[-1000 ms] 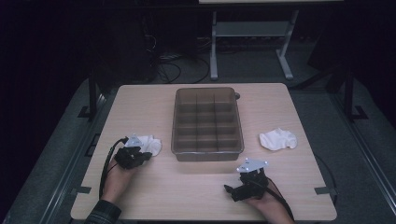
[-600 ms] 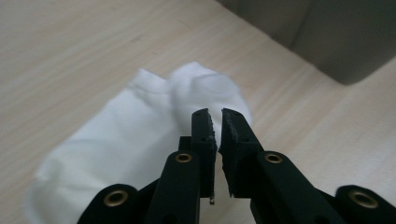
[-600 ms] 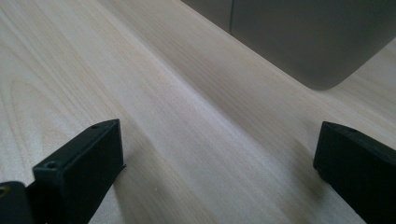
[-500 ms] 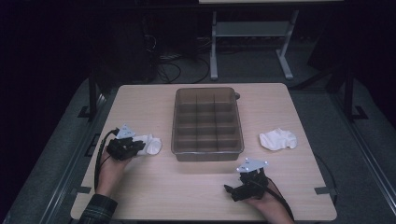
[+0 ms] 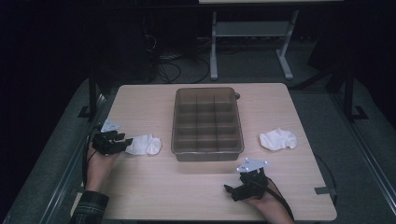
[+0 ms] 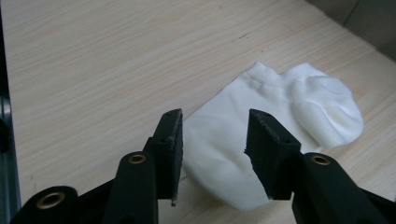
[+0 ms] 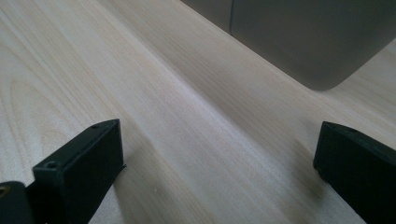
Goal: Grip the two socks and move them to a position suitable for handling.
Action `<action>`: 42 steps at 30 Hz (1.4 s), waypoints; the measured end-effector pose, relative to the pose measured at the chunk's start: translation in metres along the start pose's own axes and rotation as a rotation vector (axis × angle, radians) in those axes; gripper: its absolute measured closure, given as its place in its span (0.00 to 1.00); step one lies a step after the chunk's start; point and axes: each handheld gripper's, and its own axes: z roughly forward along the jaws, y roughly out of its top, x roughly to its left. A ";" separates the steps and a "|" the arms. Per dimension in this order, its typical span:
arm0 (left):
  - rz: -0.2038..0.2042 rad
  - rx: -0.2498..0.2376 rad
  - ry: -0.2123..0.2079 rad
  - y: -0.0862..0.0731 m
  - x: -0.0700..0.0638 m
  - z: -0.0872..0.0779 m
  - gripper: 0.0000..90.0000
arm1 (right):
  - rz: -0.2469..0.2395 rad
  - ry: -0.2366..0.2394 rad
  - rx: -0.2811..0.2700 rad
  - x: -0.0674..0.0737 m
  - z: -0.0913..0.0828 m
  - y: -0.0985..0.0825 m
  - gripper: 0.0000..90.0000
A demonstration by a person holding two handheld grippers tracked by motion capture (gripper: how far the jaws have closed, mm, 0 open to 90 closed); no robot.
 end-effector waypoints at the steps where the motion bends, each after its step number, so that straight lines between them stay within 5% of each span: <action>1: -0.014 0.004 0.001 -0.002 0.001 0.001 0.60 | 0.000 0.000 0.000 0.000 0.000 0.000 0.01; 8: -0.041 0.062 -0.005 -0.012 0.008 0.013 0.58 | -0.001 0.000 0.000 0.000 0.000 0.000 0.01; 14: -0.056 0.081 -0.018 -0.017 0.013 0.018 0.69 | -0.002 -0.001 -0.001 0.000 0.000 0.000 0.01; 21: -0.073 0.067 -0.040 -0.018 0.015 0.017 0.96 | -0.002 -0.001 0.000 0.000 0.000 0.000 0.01; 42: -0.054 -0.057 -0.051 -0.006 0.011 -0.017 0.97 | -0.003 -0.001 0.000 0.000 0.000 0.000 0.01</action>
